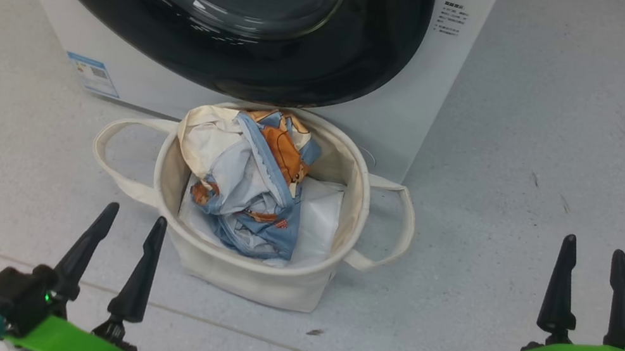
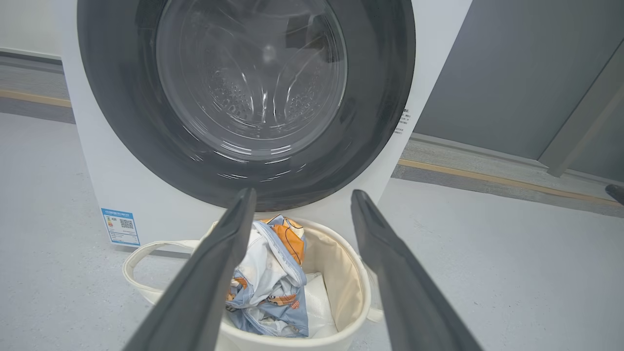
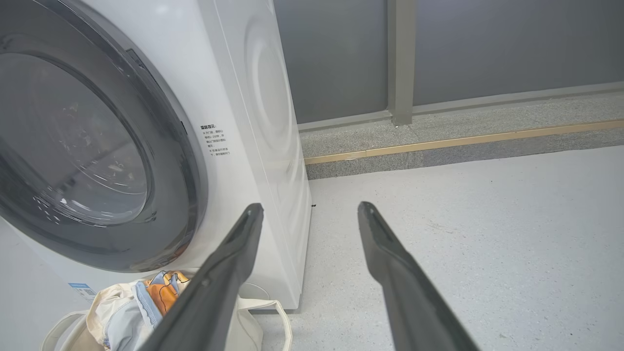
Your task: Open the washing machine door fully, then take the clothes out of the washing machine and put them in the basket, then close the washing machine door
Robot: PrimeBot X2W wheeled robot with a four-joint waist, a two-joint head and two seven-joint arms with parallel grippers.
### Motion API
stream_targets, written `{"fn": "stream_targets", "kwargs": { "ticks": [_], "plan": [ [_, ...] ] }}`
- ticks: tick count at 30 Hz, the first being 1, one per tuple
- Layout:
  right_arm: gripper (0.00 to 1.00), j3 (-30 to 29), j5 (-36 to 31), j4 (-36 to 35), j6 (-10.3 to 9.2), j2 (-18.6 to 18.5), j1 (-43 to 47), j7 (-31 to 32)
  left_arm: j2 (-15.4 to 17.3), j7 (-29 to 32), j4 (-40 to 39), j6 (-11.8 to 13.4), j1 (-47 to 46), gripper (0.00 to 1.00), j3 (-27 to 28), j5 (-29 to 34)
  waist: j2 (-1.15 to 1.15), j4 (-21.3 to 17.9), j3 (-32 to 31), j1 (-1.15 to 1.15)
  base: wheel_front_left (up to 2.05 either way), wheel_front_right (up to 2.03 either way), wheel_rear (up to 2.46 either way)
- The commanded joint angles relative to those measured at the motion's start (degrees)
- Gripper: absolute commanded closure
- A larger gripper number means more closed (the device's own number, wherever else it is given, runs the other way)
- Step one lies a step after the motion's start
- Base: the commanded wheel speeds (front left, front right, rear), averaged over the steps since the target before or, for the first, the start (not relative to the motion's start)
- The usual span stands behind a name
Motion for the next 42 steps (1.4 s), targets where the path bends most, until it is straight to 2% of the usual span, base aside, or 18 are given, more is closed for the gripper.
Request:
{"fn": "stream_targets", "kwargs": {
  "ticks": [1,11,30,42],
  "plan": [
    [0.0,1.6,0.0,-1.6,0.0,0.1,-0.4,-0.1,0.6,-0.7,-1.7,-0.3,-0.8,0.0,2.5,0.4,0.0,0.1,0.0,0.0,0.0,0.0,0.0],
    [0.0,3.5,-0.2,-2.4,0.0,0.1,0.3,-0.1,0.2,-0.7,-2.0,-0.3,-0.7,0.0,2.8,1.7,0.0,0.7,-0.1,0.0,0.0,0.0,0.0],
    [0.0,3.6,-0.8,-2.6,0.0,0.1,0.7,-0.1,-1.0,-0.7,-2.1,-0.3,-0.3,0.0,4.8,2.4,0.0,0.2,-0.3,0.0,0.0,0.0,0.0],
    [0.0,3.6,-0.1,-2.2,0.0,0.1,1.1,-0.1,-1.5,-0.7,-0.8,-0.3,0.3,0.0,4.3,2.8,0.0,0.1,-2.8,0.0,0.0,0.0,0.0]
  ]
}}
